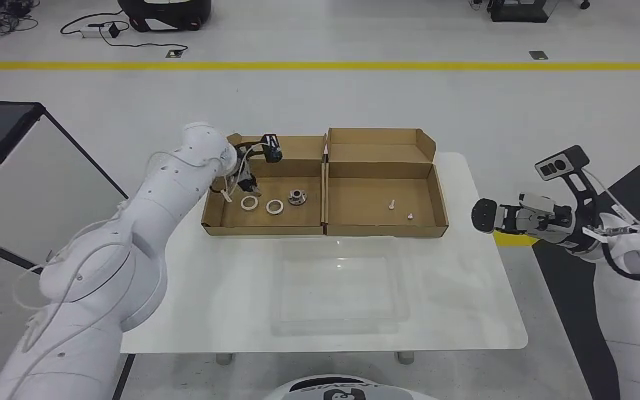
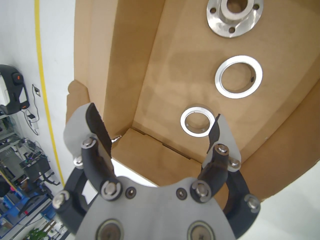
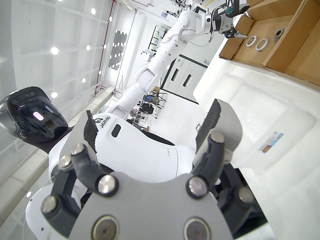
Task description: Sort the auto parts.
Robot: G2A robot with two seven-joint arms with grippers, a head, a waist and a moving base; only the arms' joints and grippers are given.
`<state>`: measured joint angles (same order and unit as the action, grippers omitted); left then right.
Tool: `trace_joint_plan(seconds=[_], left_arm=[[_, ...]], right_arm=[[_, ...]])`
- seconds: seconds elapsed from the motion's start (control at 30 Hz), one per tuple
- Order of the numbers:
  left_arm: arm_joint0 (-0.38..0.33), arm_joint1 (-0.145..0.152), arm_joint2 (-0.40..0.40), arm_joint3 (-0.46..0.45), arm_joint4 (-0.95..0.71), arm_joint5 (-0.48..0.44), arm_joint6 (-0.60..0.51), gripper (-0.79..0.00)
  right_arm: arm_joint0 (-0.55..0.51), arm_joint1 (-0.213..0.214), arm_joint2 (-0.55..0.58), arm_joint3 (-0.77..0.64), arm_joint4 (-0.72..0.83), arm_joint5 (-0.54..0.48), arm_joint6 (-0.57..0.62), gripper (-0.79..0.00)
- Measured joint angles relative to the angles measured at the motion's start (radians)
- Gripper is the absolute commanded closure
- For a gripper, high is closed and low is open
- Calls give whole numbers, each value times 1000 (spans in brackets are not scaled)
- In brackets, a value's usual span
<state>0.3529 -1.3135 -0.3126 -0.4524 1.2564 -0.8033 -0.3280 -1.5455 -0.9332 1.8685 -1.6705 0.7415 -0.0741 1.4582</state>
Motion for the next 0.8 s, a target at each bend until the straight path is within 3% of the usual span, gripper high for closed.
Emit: trace_joint_plan(seconds=[0.33, 0.8], left_arm=[[25, 62, -76, -167, -24, -31, 155, -785], [188, 183, -300, -573, -222, -66, 249, -785]], right_arm=[[0, 0, 0, 0, 0, 0, 0, -785], [0, 0, 0, 0, 0, 0, 0, -785]])
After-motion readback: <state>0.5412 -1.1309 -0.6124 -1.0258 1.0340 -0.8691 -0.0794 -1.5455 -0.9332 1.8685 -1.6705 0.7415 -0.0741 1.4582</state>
